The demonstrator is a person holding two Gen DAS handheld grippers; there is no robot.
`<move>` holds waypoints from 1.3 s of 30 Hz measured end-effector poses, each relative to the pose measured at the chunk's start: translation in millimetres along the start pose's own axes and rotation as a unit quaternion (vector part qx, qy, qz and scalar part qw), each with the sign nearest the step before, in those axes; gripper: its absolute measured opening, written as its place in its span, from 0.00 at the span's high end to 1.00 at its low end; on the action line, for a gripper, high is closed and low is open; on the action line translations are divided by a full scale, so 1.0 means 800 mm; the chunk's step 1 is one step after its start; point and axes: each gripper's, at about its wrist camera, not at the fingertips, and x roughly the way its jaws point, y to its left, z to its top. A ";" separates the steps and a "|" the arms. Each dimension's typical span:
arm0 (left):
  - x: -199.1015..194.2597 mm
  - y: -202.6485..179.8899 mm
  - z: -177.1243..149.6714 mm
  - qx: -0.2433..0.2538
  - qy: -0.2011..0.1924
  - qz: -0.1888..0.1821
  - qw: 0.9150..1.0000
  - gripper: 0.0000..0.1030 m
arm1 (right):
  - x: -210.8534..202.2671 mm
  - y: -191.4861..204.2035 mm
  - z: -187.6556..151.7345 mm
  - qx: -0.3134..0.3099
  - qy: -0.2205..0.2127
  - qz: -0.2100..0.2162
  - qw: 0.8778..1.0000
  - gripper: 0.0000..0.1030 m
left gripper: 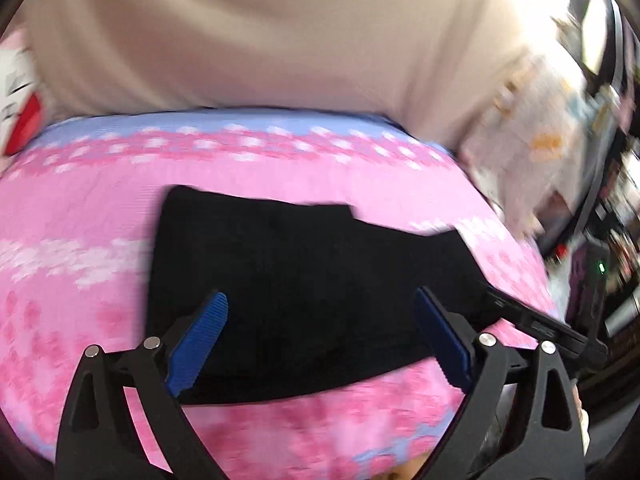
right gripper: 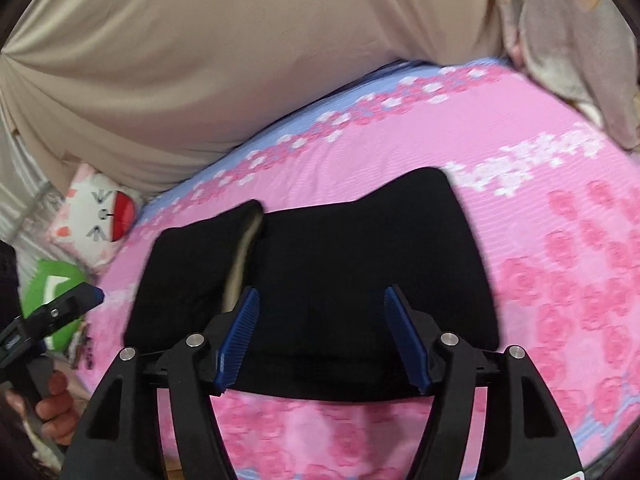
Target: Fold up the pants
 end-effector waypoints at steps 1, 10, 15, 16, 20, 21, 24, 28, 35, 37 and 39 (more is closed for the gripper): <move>-0.009 0.017 0.000 -0.009 -0.011 0.025 1.000 0.11 | 0.007 0.007 0.002 0.000 0.006 0.016 1.000 0.36; -0.042 0.139 -0.020 -0.082 -0.019 0.160 0.983 0.11 | 0.128 0.090 0.002 -0.022 0.109 0.089 0.990 0.28; -0.038 0.162 -0.023 -0.107 -0.012 0.153 0.982 0.11 | 0.121 0.133 0.002 -0.065 0.084 0.083 0.991 0.84; -0.039 0.160 -0.022 -0.107 -0.013 0.149 0.983 0.11 | 0.107 0.141 0.009 -0.078 0.071 0.080 0.991 0.84; -0.037 0.141 -0.016 -0.093 -0.021 0.127 0.987 0.10 | 0.010 0.141 0.045 -0.115 -0.013 0.048 0.992 0.85; -0.033 0.135 -0.015 -0.089 -0.018 0.117 0.989 0.09 | -0.011 0.130 0.051 -0.115 -0.029 0.030 0.993 0.84; -0.010 0.116 -0.016 -0.084 -0.002 0.087 0.993 0.09 | -0.045 0.073 0.056 -0.094 -0.043 -0.051 0.993 0.83; 0.033 0.084 -0.023 -0.075 0.032 0.049 0.995 0.09 | -0.009 -0.028 0.029 -0.021 0.014 -0.140 0.990 0.71; 0.094 0.041 -0.025 -0.081 0.086 -0.025 0.993 0.07 | -0.025 -0.050 0.026 0.006 -0.030 -0.140 0.990 0.23; 0.119 0.036 -0.025 -0.091 0.109 -0.041 0.989 0.07 | -0.014 -0.061 0.030 0.014 -0.007 -0.125 0.992 0.23; 0.145 0.034 -0.027 -0.104 0.130 -0.073 0.983 0.08 | 0.003 -0.080 0.027 0.033 0.018 -0.113 0.993 0.23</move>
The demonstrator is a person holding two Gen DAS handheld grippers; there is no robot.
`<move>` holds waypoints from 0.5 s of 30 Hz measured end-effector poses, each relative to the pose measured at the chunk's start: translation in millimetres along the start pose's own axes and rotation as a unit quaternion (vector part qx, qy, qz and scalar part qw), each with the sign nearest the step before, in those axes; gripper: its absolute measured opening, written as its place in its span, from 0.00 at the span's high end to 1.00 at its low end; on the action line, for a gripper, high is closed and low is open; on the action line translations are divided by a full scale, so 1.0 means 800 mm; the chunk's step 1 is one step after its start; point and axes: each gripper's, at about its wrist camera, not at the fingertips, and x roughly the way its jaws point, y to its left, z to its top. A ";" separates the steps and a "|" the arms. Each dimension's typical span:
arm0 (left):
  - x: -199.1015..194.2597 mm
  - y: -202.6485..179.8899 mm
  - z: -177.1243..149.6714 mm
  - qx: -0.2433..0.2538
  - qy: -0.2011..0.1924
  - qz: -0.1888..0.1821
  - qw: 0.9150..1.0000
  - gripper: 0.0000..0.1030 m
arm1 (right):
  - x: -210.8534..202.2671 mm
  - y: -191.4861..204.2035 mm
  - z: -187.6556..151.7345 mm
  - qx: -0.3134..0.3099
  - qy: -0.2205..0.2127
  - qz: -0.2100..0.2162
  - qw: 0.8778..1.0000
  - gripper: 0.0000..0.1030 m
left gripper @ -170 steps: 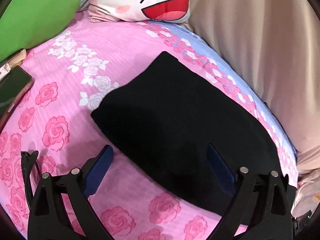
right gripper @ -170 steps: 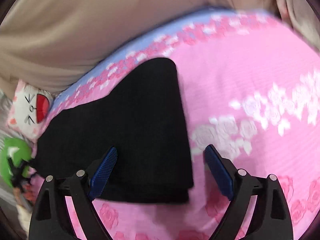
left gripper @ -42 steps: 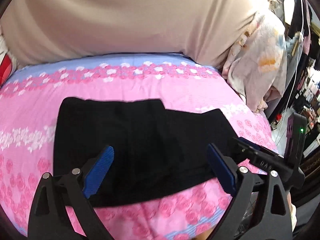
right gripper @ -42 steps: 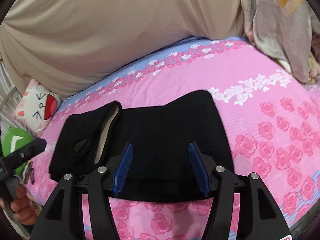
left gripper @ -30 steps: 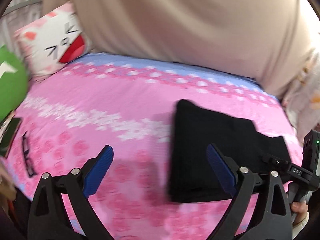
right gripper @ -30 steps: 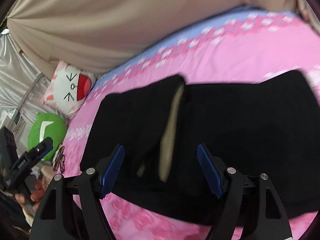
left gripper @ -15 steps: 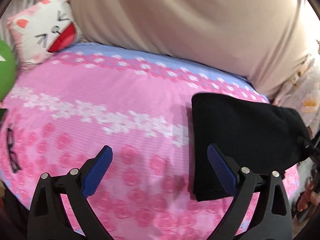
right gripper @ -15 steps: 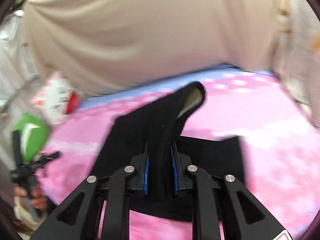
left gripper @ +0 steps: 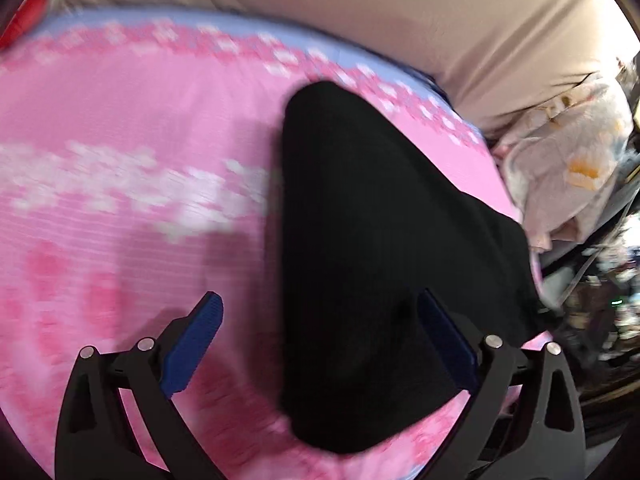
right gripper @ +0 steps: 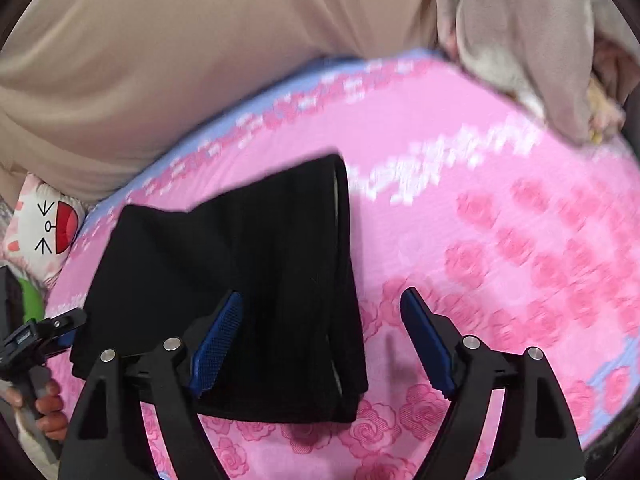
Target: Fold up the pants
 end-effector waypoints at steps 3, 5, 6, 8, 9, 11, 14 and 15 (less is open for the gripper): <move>0.021 0.003 0.004 -0.008 0.000 -0.016 1.000 0.40 | 0.023 -0.018 -0.011 0.052 0.011 0.063 0.997 0.29; 0.021 0.003 0.009 0.007 0.006 -0.037 0.999 0.66 | 0.027 -0.012 -0.010 0.058 0.016 0.097 0.993 0.47; 0.016 0.008 0.012 -0.002 0.004 -0.046 0.999 0.77 | 0.024 -0.007 -0.010 0.061 0.011 0.097 0.993 0.58; -0.007 0.020 0.017 -0.011 -0.004 -0.073 0.997 0.81 | 0.008 0.016 -0.005 0.038 -0.001 0.103 0.994 0.66; -0.025 0.027 0.017 -0.011 -0.010 -0.077 0.997 0.81 | -0.001 0.029 -0.003 0.031 -0.005 0.118 0.993 0.66; -0.053 0.036 0.011 -0.003 -0.020 -0.066 0.998 0.81 | -0.023 0.066 -0.002 -0.005 -0.017 0.130 0.991 0.66; -0.099 0.064 -0.013 0.013 -0.037 -0.007 0.999 0.81 | -0.023 0.111 -0.022 -0.039 0.003 0.160 0.986 0.66; -0.103 0.074 -0.017 0.011 -0.032 0.003 0.999 0.80 | -0.014 0.120 -0.032 -0.047 0.013 0.158 0.986 0.63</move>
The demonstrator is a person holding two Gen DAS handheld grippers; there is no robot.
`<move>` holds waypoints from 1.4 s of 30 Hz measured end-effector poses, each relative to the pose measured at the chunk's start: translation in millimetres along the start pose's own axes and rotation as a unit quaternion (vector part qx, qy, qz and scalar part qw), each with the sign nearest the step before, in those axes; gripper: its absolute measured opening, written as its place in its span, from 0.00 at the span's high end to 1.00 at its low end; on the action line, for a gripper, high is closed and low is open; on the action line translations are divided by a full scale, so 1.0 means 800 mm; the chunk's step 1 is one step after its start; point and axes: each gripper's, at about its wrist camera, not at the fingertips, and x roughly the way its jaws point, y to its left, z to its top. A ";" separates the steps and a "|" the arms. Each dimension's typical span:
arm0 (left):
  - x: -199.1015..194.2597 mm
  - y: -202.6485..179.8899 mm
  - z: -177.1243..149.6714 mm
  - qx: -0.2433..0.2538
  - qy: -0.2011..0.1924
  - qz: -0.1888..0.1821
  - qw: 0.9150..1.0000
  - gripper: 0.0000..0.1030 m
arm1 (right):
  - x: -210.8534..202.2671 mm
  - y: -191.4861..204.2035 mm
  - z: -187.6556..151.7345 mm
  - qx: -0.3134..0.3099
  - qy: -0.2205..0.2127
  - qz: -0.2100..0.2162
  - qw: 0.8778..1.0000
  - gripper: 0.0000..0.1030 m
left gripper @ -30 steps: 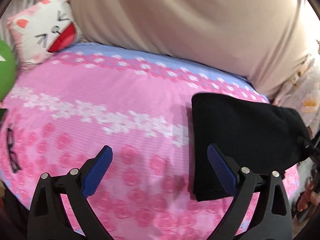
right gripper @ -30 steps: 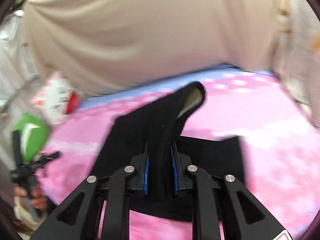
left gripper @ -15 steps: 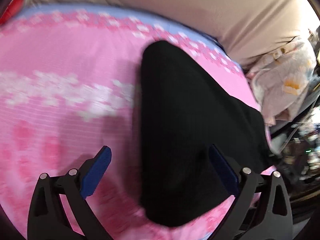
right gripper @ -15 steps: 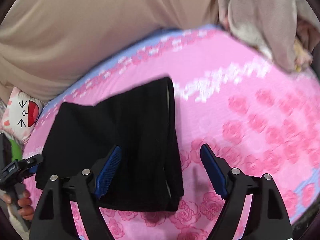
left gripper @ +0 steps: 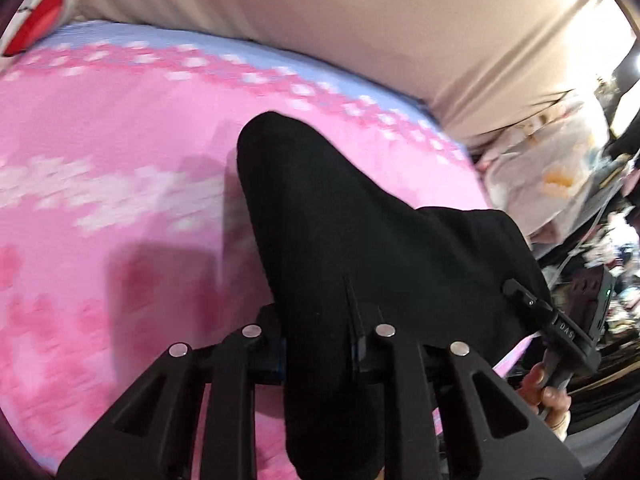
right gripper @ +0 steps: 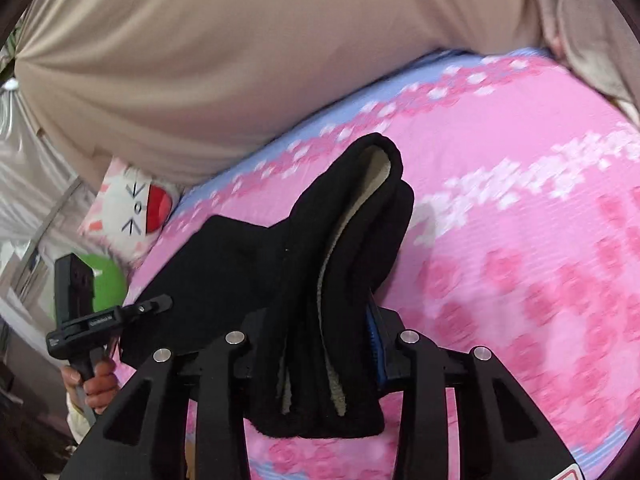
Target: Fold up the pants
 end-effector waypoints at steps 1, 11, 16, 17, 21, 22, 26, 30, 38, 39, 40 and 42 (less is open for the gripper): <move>0.003 0.018 -0.011 -0.011 0.016 0.011 1.000 0.78 | 0.014 0.005 -0.012 -0.009 0.012 -0.012 1.000 0.57; -0.023 -0.015 -0.019 0.037 -0.064 0.118 0.990 0.70 | -0.017 0.070 0.010 -0.097 -0.046 -0.112 0.988 0.89; -0.025 -0.043 -0.006 0.062 -0.087 0.114 0.988 0.59 | 0.066 0.107 0.036 -0.162 0.017 -0.080 0.983 0.94; -0.014 -0.043 -0.005 0.066 -0.078 0.121 0.987 0.58 | 0.097 0.089 0.042 -0.159 0.037 -0.113 0.980 0.95; 0.035 -0.024 -0.011 0.053 -0.038 0.158 0.985 0.58 | 0.116 0.024 0.062 -0.074 0.043 -0.135 0.987 1.00; 0.038 -0.021 -0.013 0.052 -0.039 0.168 0.984 0.58 | 0.104 0.028 0.061 -0.066 0.031 -0.134 0.988 0.96; 0.039 -0.023 -0.015 0.057 -0.049 0.181 0.981 0.57 | 0.090 0.056 0.045 -0.119 0.020 -0.129 0.984 0.98; 0.027 -0.031 -0.017 0.064 -0.055 0.180 0.980 0.57 | 0.087 0.017 0.038 -0.075 0.026 -0.150 0.985 0.98; 0.003 -0.041 -0.040 0.062 -0.051 0.155 0.985 0.48 | 0.041 0.023 -0.034 -0.122 0.034 -0.150 0.981 1.00; 0.009 -0.045 -0.044 0.068 -0.043 0.156 0.984 0.48 | 0.035 0.018 -0.035 -0.109 0.024 -0.141 0.984 1.00; 0.010 -0.049 -0.046 0.073 -0.041 0.161 0.983 0.48 | 0.026 0.019 -0.036 -0.095 0.023 -0.140 0.985 0.98; 0.007 -0.060 -0.053 0.087 -0.049 0.172 0.980 0.48 | 0.001 0.033 -0.035 -0.103 -0.004 -0.143 0.984 0.91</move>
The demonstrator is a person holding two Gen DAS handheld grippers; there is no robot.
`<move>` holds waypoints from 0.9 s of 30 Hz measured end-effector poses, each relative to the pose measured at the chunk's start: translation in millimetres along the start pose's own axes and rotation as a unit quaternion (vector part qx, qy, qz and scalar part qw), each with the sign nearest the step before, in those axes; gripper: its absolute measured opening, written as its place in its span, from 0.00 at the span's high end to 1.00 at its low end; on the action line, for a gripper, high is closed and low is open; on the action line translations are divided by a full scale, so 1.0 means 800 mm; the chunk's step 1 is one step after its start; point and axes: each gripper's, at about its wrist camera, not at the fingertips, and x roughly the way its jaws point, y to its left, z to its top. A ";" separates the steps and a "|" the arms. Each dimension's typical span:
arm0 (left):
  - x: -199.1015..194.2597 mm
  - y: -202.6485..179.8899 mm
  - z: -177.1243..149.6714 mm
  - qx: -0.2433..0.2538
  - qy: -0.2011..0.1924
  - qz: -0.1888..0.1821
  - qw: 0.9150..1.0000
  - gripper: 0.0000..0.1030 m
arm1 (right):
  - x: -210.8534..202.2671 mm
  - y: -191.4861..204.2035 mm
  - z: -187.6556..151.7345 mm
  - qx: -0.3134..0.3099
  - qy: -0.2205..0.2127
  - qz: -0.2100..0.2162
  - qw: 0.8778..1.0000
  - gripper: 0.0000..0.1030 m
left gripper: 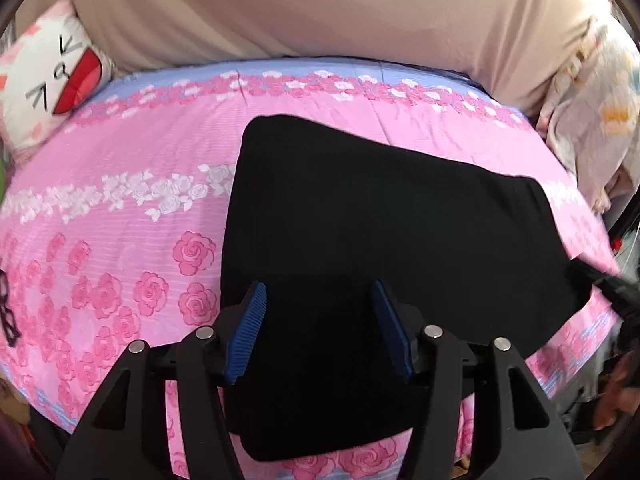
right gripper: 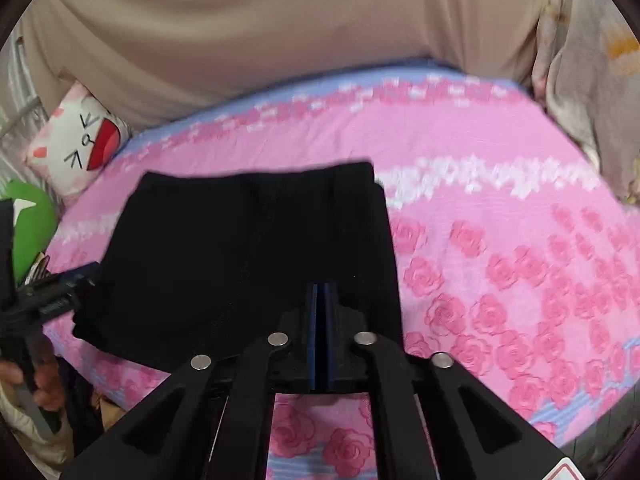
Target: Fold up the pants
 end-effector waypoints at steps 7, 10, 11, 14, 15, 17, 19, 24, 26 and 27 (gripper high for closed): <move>0.002 -0.015 -0.011 0.013 -0.001 0.008 1.000 0.33 | 0.007 -0.025 -0.026 0.040 0.027 0.007 0.999 0.72; -0.007 -0.012 -0.014 0.009 -0.005 0.001 1.000 0.32 | -0.018 -0.014 -0.026 0.026 0.004 0.004 1.000 0.69; -0.008 -0.012 -0.015 0.009 -0.005 0.000 1.000 0.32 | -0.016 -0.013 -0.029 0.024 0.010 0.005 1.000 0.61; -0.016 -0.013 -0.023 0.009 -0.004 -0.001 1.000 0.31 | 0.005 -0.023 -0.044 0.048 0.039 0.008 0.998 0.59; -0.017 -0.013 -0.025 0.009 -0.005 -0.001 1.000 0.29 | 0.007 -0.025 -0.047 0.058 0.039 0.019 0.997 0.59; -0.022 -0.011 -0.030 0.008 -0.006 -0.002 1.000 0.25 | 0.009 -0.025 -0.049 0.063 0.035 0.027 0.997 0.64; -0.026 -0.009 -0.036 0.007 -0.008 -0.001 1.000 0.25 | 0.008 -0.020 -0.049 0.052 0.028 0.019 0.998 0.68; -0.026 -0.006 -0.044 0.006 -0.011 0.010 1.000 0.23 | -0.026 -0.002 -0.024 0.013 -0.010 0.003 1.000 0.92; -0.025 -0.005 -0.045 0.004 -0.013 0.014 1.000 0.19 | -0.047 0.004 -0.013 0.001 -0.033 0.003 0.999 0.92; -0.023 -0.004 -0.046 0.002 -0.014 0.017 1.000 0.18 | -0.048 0.004 -0.010 -0.005 -0.036 -0.002 0.999 0.92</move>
